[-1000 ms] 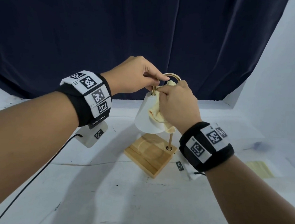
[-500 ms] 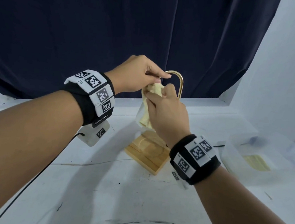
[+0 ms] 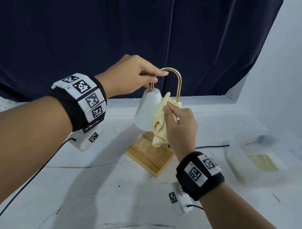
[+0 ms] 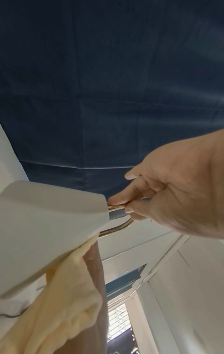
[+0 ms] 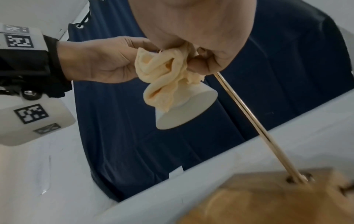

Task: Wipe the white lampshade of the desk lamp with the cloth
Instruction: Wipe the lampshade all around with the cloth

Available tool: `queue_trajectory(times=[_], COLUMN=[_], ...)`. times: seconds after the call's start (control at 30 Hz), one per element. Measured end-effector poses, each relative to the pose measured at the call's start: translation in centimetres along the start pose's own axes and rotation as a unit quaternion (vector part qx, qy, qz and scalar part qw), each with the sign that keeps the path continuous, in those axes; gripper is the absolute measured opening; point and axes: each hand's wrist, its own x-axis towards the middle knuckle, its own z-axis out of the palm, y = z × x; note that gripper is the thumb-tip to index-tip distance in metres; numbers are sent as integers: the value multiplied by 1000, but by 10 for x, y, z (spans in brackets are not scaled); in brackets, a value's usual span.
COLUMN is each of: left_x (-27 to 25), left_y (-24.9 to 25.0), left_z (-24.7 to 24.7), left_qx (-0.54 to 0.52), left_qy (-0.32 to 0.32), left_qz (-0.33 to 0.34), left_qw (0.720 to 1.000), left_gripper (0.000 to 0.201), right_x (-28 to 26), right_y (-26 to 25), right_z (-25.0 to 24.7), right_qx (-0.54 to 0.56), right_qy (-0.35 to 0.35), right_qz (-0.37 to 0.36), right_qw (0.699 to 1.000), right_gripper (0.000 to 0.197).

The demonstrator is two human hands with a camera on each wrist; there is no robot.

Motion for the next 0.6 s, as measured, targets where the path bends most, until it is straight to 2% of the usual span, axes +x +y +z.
queue_trajectory(times=[0.13,0.27,0.4,0.6], left_x=[-9,-13,-8,-2], left_y=[-3,-1,-1,0], left_z=[12,17,15,12], left_qx=[-5,-26,-32,-37], left_qy=[48,67,69,55], left_qz=[22,27,2,-26], left_qw=[999,997,997,997], left_gripper=[36,61,45,42], right_x=[-8,-4,0,9], right_y=[23,28,27,25], right_z=[-12,-19,-22,-29], right_qx=[-23,-5,17,47], right_qy=[-30,-53,-62,-88], right_qz=[19,8,-7,-35], right_qw=[999,999,998,994], right_gripper=[28,27,26,24])
